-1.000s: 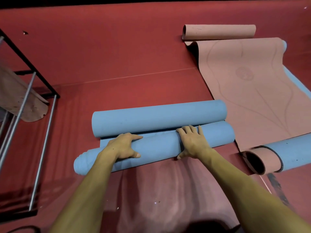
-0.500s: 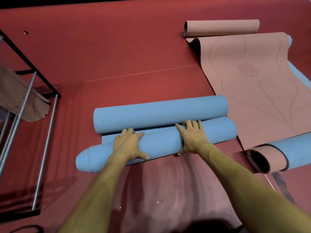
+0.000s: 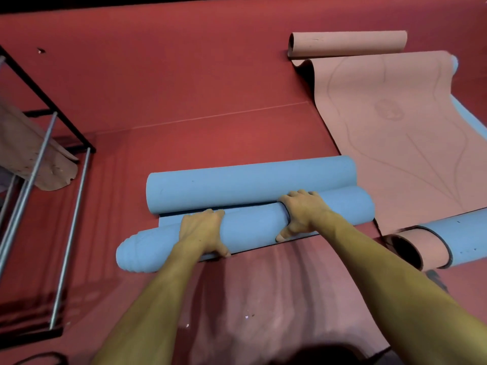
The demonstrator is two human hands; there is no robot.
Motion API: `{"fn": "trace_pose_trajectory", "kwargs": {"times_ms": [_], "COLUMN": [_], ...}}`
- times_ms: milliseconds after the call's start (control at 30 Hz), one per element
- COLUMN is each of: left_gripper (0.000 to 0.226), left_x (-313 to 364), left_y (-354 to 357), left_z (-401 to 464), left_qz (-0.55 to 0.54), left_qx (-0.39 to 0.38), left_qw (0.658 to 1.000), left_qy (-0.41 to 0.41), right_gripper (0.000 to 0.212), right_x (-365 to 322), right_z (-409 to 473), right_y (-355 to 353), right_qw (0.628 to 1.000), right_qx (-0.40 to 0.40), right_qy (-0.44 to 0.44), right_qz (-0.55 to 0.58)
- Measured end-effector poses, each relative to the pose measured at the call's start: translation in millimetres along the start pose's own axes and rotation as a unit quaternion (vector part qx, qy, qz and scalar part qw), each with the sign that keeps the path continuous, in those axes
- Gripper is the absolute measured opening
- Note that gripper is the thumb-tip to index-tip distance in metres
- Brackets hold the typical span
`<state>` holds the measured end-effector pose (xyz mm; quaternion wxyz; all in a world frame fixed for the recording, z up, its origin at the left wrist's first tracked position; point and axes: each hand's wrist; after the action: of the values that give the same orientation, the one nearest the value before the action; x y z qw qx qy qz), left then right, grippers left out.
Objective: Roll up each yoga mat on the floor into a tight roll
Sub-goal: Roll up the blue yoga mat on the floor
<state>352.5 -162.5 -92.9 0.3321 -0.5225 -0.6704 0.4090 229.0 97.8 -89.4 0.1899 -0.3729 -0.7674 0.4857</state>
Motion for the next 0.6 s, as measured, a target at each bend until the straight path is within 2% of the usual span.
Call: {"fn": "trace_pose_trajectory", "kwargs": {"times_ms": [100, 200, 400, 533, 600], "left_gripper": [0.092, 0.091, 0.087, 0.087, 0.098], "left_x": [-10, -7, -3, -6, -6], "left_y": [-8, -11, -12, -13, -13], "left_z": [-1, -5, -11, -8, -7], "left_qz": [-0.026, -0.036, -0.057, -0.087, -0.094], "left_qx": [-0.062, -0.070, -0.095, -0.108, -0.109], "left_qw": [0.998, 0.997, 0.994, 0.990, 0.990], "left_qy": [0.021, 0.018, -0.003, -0.006, -0.006], "right_gripper": [0.111, 0.112, 0.162, 0.165, 0.165], "right_x": [-6, -11, -21, -26, -26], "right_z": [-5, -8, -16, -11, -9], "right_y": [-5, 1, 18, 14, 12], "right_qw": [0.997, 0.997, 0.998, 0.997, 0.997], "right_qx": [-0.068, -0.063, -0.060, -0.056, -0.060], "right_qy": [0.001, 0.002, 0.028, 0.047, 0.042], "right_qz": [0.032, 0.044, -0.008, -0.003, 0.012]}}
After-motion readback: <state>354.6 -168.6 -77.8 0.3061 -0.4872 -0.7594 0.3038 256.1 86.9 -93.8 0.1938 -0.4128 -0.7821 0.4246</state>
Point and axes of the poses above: each hand's wrist, its own z-axis towards the middle knuckle, its own y-axis out of the palm, x = y × z, and after that the axes turned 7 degrees about -y, right-handed
